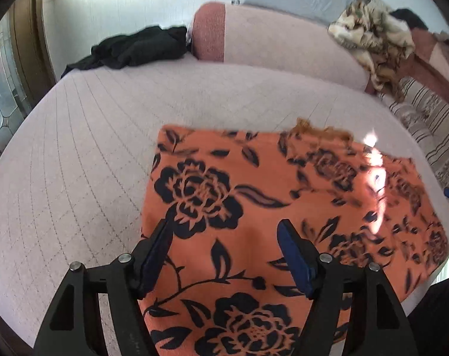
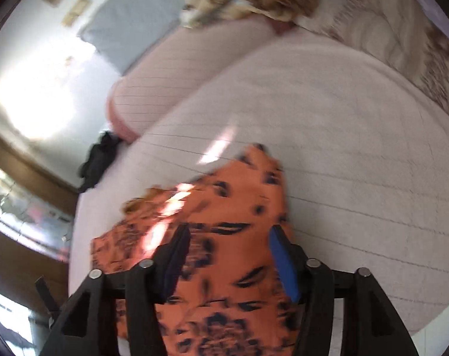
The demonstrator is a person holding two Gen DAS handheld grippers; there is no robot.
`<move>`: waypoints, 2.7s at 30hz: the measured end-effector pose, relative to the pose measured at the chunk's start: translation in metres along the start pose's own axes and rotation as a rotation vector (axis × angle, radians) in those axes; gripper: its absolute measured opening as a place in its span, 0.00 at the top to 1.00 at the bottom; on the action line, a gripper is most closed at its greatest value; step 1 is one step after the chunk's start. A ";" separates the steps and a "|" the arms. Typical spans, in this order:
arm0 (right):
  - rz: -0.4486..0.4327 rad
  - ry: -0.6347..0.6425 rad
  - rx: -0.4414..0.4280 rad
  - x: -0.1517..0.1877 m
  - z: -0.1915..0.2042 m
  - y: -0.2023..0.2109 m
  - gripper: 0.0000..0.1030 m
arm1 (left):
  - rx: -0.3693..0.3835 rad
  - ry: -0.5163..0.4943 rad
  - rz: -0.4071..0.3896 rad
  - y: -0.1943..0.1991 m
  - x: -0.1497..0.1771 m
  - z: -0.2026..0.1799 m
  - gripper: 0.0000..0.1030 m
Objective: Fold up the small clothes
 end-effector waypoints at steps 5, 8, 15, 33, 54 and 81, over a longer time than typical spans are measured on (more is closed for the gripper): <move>0.138 0.092 -0.196 0.025 0.057 -0.026 0.23 | 0.010 -0.003 0.042 -0.015 0.013 -0.009 0.23; 0.209 -0.057 -0.041 0.042 -0.001 -0.071 0.46 | -0.003 0.032 0.078 -0.019 0.024 -0.001 0.23; 0.099 -0.009 -0.125 0.022 0.037 -0.026 0.29 | 0.031 -0.022 -0.025 -0.005 0.015 -0.021 0.20; 0.183 -0.141 -0.170 -0.011 0.062 -0.137 0.34 | -0.024 -0.050 -0.024 -0.015 0.020 -0.011 0.13; 0.115 -0.398 -0.180 0.169 -0.043 0.013 0.17 | 0.065 -0.076 -0.014 -0.012 0.039 -0.076 0.11; -0.049 -0.351 0.042 0.091 -0.073 0.034 0.31 | 0.015 -0.157 0.003 -0.053 0.041 -0.087 0.06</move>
Point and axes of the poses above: each gripper's, at about its wrist camera, not at the fingertips, and y roughly against the way its jaws point, z to its left, x to its underside, the point moved 7 cm from there along -y, roughly the way its jaws point, and after that the axes turned 12 degrees about x, right-handed, at the moved point
